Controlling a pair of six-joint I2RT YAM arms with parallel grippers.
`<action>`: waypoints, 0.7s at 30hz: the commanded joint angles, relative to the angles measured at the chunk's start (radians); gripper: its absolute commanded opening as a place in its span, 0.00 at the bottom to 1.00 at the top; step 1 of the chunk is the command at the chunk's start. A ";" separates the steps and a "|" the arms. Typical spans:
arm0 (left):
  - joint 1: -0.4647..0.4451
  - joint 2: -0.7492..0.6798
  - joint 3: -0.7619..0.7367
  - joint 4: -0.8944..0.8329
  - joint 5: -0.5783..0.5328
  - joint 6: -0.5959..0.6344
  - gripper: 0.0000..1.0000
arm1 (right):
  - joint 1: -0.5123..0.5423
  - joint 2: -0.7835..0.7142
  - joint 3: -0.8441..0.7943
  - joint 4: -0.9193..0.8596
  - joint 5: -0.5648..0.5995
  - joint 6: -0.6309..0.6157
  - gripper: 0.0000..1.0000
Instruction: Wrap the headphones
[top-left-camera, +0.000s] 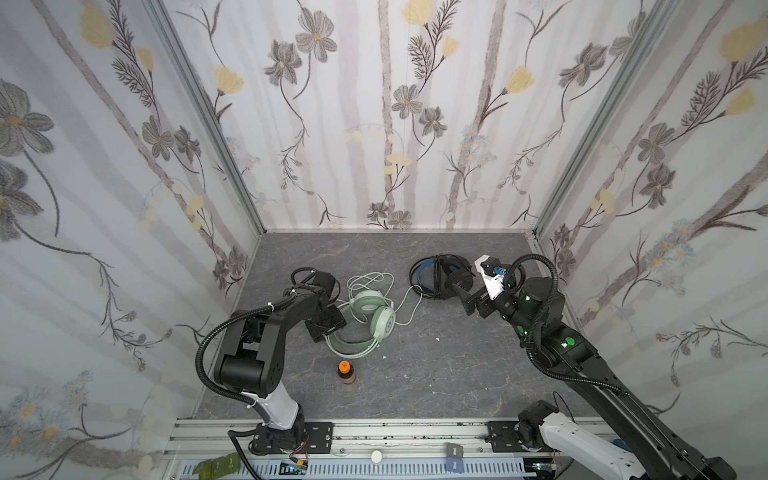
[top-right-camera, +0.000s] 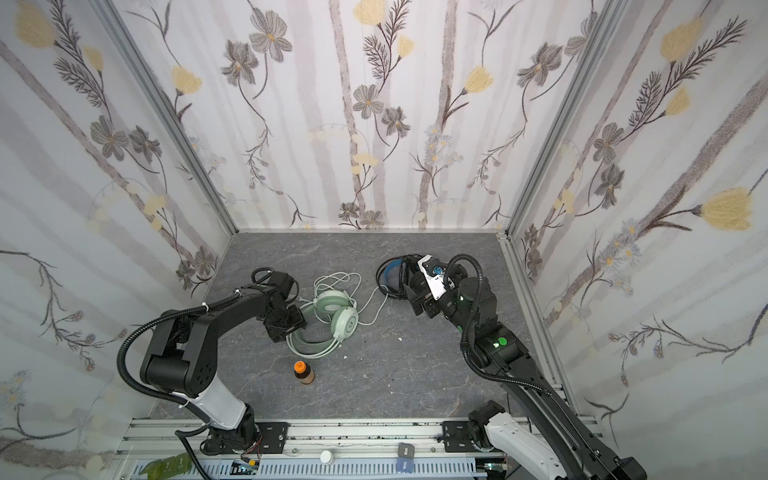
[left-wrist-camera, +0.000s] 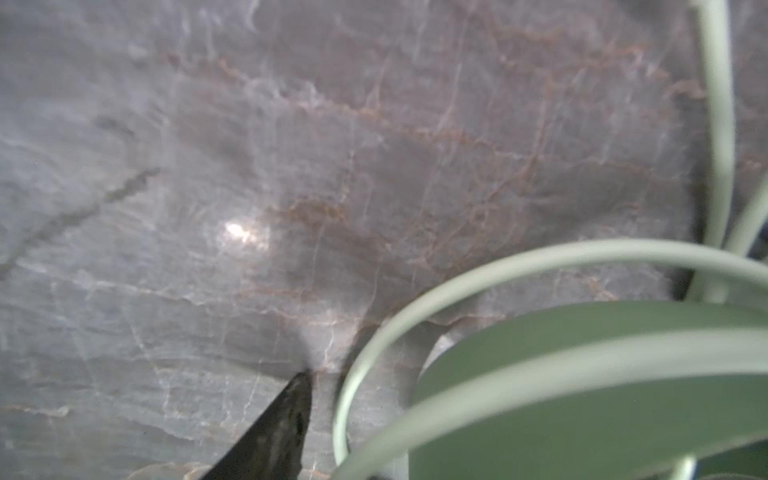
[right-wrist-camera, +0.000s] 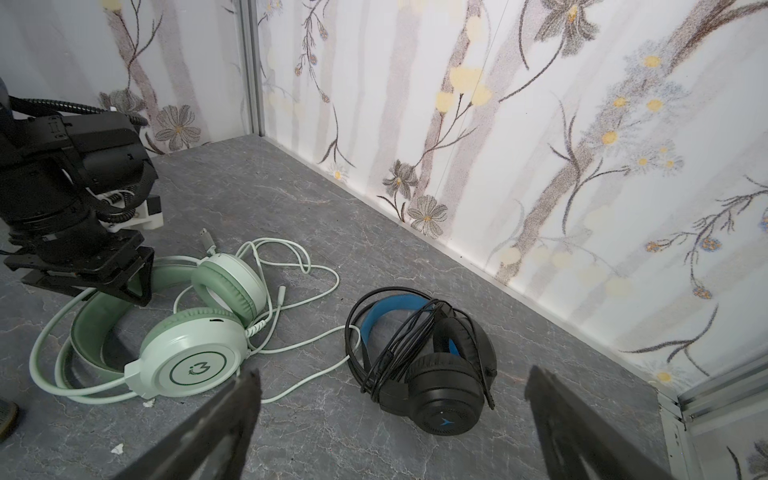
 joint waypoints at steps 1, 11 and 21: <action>-0.010 0.008 0.035 0.040 -0.080 0.037 0.48 | 0.001 0.020 0.034 0.006 0.009 0.003 1.00; -0.102 -0.058 0.116 0.174 -0.212 0.355 0.05 | 0.001 0.120 0.154 -0.014 -0.086 0.121 1.00; -0.287 -0.202 0.217 0.339 -0.388 0.811 0.00 | 0.001 0.262 0.338 -0.067 -0.267 0.094 1.00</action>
